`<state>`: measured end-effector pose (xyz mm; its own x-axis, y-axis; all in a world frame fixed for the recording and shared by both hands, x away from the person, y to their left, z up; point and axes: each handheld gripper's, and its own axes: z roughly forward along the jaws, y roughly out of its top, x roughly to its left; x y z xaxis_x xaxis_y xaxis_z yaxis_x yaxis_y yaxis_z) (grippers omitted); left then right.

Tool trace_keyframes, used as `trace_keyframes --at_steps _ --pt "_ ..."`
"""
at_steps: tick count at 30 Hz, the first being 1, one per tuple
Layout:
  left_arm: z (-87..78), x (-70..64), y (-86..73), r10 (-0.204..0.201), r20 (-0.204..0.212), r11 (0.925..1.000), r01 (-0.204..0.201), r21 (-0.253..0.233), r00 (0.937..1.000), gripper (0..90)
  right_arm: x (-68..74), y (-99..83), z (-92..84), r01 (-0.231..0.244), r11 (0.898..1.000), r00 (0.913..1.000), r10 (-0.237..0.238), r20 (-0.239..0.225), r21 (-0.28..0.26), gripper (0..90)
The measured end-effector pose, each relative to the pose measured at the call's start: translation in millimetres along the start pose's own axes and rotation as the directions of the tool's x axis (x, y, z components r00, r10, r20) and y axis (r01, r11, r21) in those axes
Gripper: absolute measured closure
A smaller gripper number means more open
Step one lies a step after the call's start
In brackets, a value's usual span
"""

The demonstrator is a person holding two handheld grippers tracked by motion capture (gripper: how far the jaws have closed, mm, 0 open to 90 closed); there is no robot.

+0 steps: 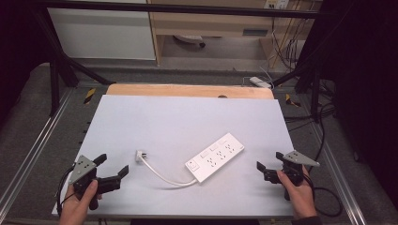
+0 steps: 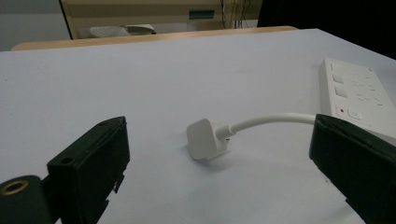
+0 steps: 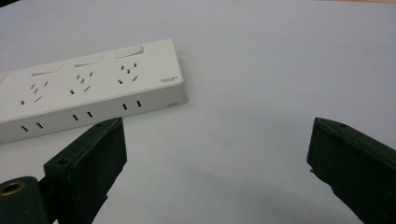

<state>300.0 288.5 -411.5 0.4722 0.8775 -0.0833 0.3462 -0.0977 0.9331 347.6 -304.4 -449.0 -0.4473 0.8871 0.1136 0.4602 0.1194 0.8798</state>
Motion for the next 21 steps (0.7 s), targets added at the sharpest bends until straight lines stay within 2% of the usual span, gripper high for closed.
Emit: trace_keyframes --at_steps 5,13,15,21 --pt "0.4 0.6 0.4 0.002 0.006 1.0 -0.002 0.002 1.0 5.2 -1.7 0.7 -4.2 -0.002 1.0 1.0 0.002 0.007 -0.025 5.8" --pt "0.5 0.5 0.4 0.004 0.007 1.0 -0.004 0.004 1.0 5.2 -0.2 5.2 -10.9 -0.013 0.997 0.9999 0.012 -0.007 -0.079 5.5" --pt "0.6 0.5 0.4 0.003 0.007 1.0 -0.003 0.004 1.0 5.2 0.7 6.5 -12.3 -0.016 0.996 0.9997 0.015 -0.017 -0.092 5.3" --pt "0.6 0.5 0.2 0.003 0.008 1.0 -0.003 0.005 1.0 5.2 3.2 11.8 -16.9 -0.002 0.989 0.9999 0.0 -0.01 -0.149 4.5"
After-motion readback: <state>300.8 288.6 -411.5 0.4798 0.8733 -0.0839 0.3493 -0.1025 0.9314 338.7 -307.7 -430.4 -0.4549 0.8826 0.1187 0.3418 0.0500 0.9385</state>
